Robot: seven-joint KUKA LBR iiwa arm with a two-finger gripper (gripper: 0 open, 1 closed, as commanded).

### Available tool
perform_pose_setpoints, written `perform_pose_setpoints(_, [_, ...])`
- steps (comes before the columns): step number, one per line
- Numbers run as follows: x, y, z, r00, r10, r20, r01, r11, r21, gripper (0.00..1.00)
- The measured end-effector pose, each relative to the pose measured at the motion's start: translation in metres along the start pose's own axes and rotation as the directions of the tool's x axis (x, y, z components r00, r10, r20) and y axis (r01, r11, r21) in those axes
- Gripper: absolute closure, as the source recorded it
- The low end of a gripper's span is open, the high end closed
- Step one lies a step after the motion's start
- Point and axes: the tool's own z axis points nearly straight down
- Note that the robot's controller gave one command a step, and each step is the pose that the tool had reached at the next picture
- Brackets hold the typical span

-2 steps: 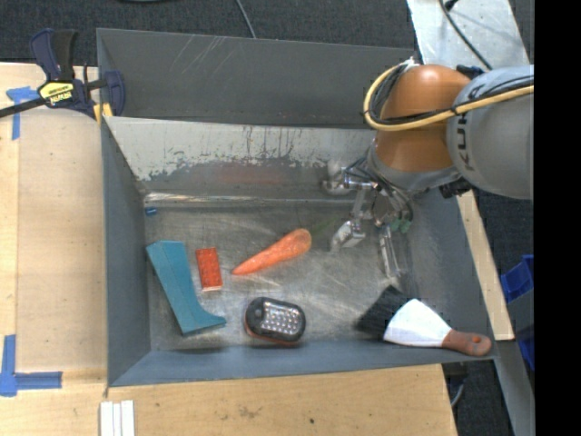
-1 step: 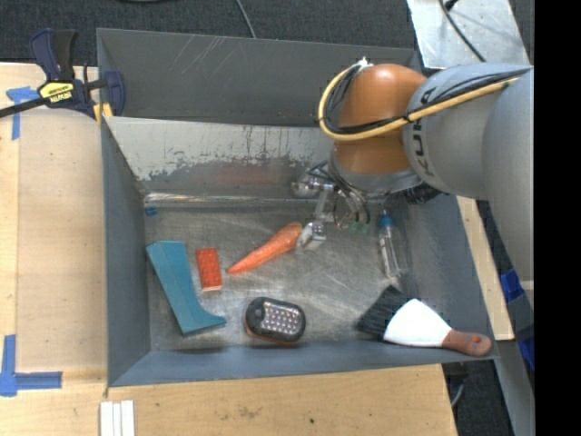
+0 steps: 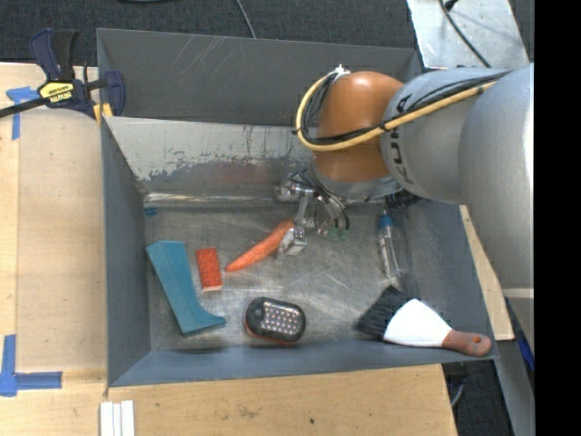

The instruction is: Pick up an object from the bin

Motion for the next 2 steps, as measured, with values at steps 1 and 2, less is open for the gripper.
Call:
perform_pose_setpoints(1, [-0.006,0.0396,0.0091,0.929,-0.37,-0.002,0.37,0.929,0.008,1.0])
perform_pose_setpoints(2, [-0.006,0.0398,0.0091,0.929,-0.37,-0.002,0.37,0.929,0.007,1.0])
